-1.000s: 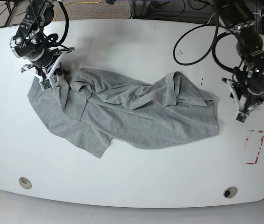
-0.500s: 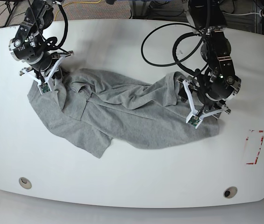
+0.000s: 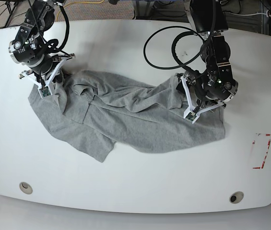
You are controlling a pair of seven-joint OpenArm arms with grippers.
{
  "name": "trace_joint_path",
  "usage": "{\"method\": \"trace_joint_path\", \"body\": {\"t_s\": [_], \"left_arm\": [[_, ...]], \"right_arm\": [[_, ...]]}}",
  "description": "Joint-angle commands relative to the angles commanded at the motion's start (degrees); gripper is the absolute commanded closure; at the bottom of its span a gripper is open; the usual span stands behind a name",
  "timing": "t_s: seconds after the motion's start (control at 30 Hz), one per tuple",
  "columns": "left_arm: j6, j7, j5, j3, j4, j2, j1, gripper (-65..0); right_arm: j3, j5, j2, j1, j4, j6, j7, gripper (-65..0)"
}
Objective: Layout the t-shirt on the table in an organized manner, then fold the t-shirt properly
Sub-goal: 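Move the left gripper to the bunched shirt and grasp its edge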
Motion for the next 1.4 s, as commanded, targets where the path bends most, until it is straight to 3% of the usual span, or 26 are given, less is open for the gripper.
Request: {"method": "trace_joint_path", "body": {"t_s": [0.3,0.67,0.97,1.17,1.33,1.4], "left_arm": [[0.0,2.6,-9.1,0.1,0.0,-1.8,-0.1,-39.6],[0.0,3.3,-10.2,3.1,-0.2,-1.9,0.1,-38.3],[0.0,2.9,-10.6,4.3,-8.2,-1.9,-0.5,-18.9],[0.0,2.8,-10.6,4.0,-9.5,-1.9,-1.3,-12.9],[0.0,2.8,-10.6,4.0,-8.7,-2.0,-1.6,-1.1],[0.0,2.7,-10.6,3.5,-6.8,-2.0,-1.5,-0.6]], "right_arm": [[0.0,0.0,0.0,0.2,0.0,0.0,0.0,0.0],[0.0,0.0,0.0,0.2,0.0,0.0,0.0,0.0],[0.0,0.0,-0.1,0.2,-0.1,0.0,0.1,0.0],[0.0,0.0,-0.1,0.2,-0.1,0.0,0.1,0.0],[0.0,0.0,-0.1,0.2,-0.1,0.0,0.1,0.0],[0.0,0.0,-0.1,0.2,-0.1,0.0,0.1,0.0]]}}
